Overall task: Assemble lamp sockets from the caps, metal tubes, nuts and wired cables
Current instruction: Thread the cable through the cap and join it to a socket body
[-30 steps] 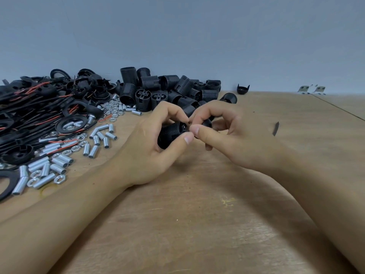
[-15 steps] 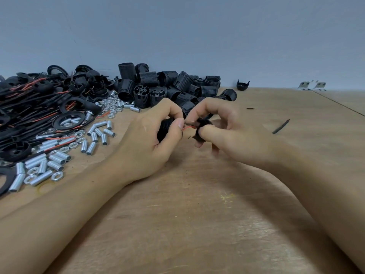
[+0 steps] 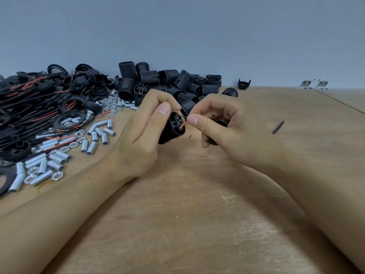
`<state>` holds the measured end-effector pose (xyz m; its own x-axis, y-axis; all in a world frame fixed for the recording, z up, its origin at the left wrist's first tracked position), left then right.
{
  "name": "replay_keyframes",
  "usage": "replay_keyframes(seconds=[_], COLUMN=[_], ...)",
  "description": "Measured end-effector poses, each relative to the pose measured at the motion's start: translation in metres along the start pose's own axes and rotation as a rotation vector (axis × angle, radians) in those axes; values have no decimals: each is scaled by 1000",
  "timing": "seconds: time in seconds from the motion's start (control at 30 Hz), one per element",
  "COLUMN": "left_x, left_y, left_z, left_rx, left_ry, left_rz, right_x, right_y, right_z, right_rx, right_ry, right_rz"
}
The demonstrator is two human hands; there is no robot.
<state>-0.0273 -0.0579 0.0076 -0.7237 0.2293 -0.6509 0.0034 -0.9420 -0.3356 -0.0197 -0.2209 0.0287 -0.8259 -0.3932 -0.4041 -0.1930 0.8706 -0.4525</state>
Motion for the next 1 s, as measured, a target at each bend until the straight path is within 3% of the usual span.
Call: replay_keyframes(seconds=[0.2, 0.73, 1.0], left_x=[0, 0, 0], left_y=[-2, 1, 4], left_z=[-1, 4, 6], left_rx=[-22, -150, -183], left_ry=[-16, 80, 116], left_rz=[80, 12, 28], right_x=[2, 3, 4], right_y=[2, 4, 7], right_z=[-9, -6, -7], right_rx=[84, 80, 90], right_ry=[-105, -79, -102], right_rz=[27, -87, -22])
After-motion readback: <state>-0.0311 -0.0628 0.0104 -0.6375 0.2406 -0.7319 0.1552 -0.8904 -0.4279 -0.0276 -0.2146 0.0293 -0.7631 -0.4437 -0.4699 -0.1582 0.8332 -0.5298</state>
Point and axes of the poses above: each hand's wrist, its own x-axis away from the middle knuckle, its own y-axis out of the palm, z = x × y, the point moved 4 cm from there along -x, towards the middle knuckle, and after that the axes turned 3 degrees about y, right-handed, at the moved point
